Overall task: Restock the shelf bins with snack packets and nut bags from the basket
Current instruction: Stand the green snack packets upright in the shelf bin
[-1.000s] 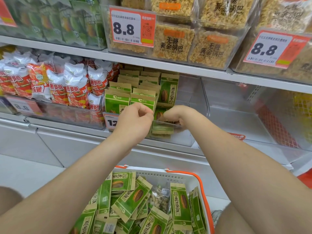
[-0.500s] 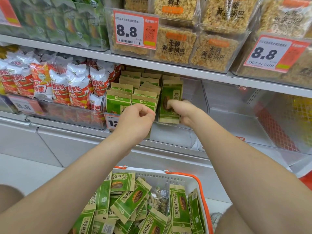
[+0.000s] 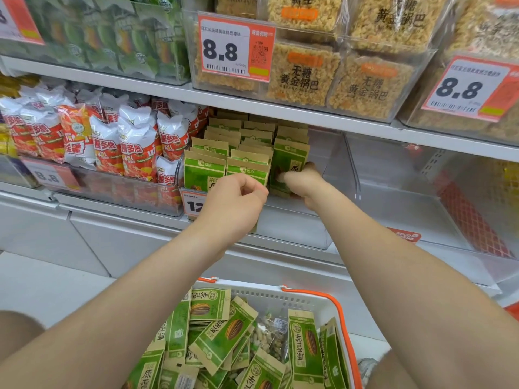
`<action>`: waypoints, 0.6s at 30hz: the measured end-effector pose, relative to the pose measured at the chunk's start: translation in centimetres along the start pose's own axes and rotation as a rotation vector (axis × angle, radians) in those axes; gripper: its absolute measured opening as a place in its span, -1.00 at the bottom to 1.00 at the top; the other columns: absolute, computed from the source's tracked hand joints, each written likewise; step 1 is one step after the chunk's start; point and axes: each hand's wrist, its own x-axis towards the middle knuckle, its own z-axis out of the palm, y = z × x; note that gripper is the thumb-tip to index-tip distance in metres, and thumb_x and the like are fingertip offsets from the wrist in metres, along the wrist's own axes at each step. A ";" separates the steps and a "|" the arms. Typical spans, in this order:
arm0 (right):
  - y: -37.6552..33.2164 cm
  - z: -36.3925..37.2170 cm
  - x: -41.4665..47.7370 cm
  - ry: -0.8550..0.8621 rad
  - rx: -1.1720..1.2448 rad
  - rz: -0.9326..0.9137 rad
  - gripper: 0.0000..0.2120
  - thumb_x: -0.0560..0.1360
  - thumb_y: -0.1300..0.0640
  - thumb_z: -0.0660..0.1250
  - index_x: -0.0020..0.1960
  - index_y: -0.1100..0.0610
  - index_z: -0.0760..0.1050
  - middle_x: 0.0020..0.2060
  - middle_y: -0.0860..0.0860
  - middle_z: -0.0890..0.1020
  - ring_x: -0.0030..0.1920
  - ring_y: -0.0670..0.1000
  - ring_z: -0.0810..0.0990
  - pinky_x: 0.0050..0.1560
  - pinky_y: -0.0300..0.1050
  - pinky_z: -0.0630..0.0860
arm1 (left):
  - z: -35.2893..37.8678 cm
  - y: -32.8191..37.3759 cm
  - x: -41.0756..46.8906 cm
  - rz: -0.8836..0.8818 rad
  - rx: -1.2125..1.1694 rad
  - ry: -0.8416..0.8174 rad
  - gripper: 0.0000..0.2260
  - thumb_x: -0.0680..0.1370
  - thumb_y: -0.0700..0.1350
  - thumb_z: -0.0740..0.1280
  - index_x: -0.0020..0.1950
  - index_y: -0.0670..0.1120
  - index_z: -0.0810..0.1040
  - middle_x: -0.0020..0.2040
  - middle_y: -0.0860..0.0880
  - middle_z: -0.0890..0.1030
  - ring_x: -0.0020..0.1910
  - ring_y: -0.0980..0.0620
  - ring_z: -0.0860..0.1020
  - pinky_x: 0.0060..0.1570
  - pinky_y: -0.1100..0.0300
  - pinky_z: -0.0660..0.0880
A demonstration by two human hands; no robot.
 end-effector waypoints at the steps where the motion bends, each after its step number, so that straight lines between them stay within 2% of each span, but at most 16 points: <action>1: 0.0 0.1 0.2 -0.002 -0.003 -0.004 -0.36 0.46 0.12 0.56 0.41 0.13 0.30 0.21 0.05 0.55 0.19 0.10 0.55 0.27 0.12 0.59 | 0.0 0.0 0.0 -0.001 0.000 -0.003 -0.86 0.64 -0.13 0.32 -0.02 0.03 0.66 -0.08 0.00 0.67 0.01 -0.04 0.64 -0.13 0.14 0.48; 3: 0.0 0.3 0.4 -0.005 0.007 0.010 -0.25 0.44 0.05 0.58 0.48 0.15 0.25 0.24 0.03 0.54 0.23 0.09 0.53 0.30 0.09 0.56 | 0.1 0.1 -0.1 -0.004 0.005 -0.010 -0.86 0.65 -0.13 0.31 -0.01 0.02 0.66 -0.09 0.00 0.66 0.01 -0.05 0.65 -0.10 0.13 0.52; 5: 0.0 0.6 0.7 0.003 0.052 0.066 -0.05 0.39 -0.06 0.59 0.58 0.17 0.14 0.36 0.04 0.53 0.31 0.12 0.52 0.35 0.11 0.54 | 0.1 0.1 -0.1 -0.002 0.012 -0.012 -0.86 0.65 -0.12 0.31 0.00 0.02 0.66 -0.08 0.00 0.66 0.01 -0.05 0.65 -0.02 0.11 0.55; 6: 0.0 0.7 0.9 0.022 0.082 0.085 -0.02 0.41 -0.08 0.58 0.60 0.18 0.09 0.39 0.04 0.51 0.35 0.14 0.51 0.36 0.13 0.53 | 0.1 0.1 -0.2 -0.002 0.012 -0.012 -0.86 0.65 -0.12 0.31 -0.01 0.02 0.66 -0.08 0.01 0.67 0.01 -0.05 0.65 0.01 0.10 0.55; 8: -0.1 0.9 1.2 0.077 0.064 0.064 -0.08 0.44 -0.09 0.56 0.57 0.17 0.11 0.39 0.08 0.50 0.37 0.18 0.50 0.36 0.15 0.53 | 0.2 0.1 -0.2 -0.004 0.014 -0.013 -0.85 0.65 -0.13 0.31 -0.01 0.02 0.66 -0.08 0.01 0.67 0.00 -0.05 0.66 0.02 0.11 0.56; 12: 0.2 1.6 1.7 0.052 -0.356 0.047 0.01 0.44 -0.07 0.53 0.62 0.12 -0.07 0.48 0.22 0.39 0.41 0.25 0.45 0.37 0.18 0.50 | 0.3 0.1 -0.2 -0.009 0.022 -0.018 -0.84 0.65 -0.13 0.30 -0.01 0.03 0.66 -0.08 0.02 0.67 0.00 -0.03 0.66 -0.03 0.13 0.55; 14: 0.3 1.5 1.7 0.055 -0.536 0.025 0.02 0.48 -0.06 0.51 0.63 0.13 -0.13 0.46 0.22 0.43 0.38 0.25 0.50 0.32 0.13 0.53 | 0.3 0.0 -0.1 -0.010 0.025 -0.019 -0.84 0.65 -0.13 0.30 -0.01 0.04 0.66 -0.07 0.03 0.66 0.01 -0.02 0.65 -0.03 0.14 0.55; 16: 0.1 1.2 1.7 0.079 -0.589 -0.004 0.02 0.50 -0.03 0.52 0.64 0.19 -0.11 0.45 0.21 0.45 0.40 0.24 0.50 0.26 0.06 0.53 | 0.4 -0.1 -0.1 -0.008 0.024 -0.020 -0.85 0.65 -0.13 0.30 -0.01 0.03 0.66 -0.07 0.03 0.66 0.02 -0.02 0.65 0.00 0.14 0.54; 18: -0.3 0.9 1.7 0.116 -0.538 -0.026 0.00 0.47 -0.01 0.56 0.62 0.22 -0.03 0.42 0.20 0.48 0.40 0.22 0.50 0.24 0.04 0.54 | 0.4 -0.1 -0.1 -0.009 0.020 -0.024 -0.85 0.66 -0.13 0.31 0.00 0.02 0.66 -0.06 0.02 0.66 0.04 -0.02 0.64 0.02 0.14 0.53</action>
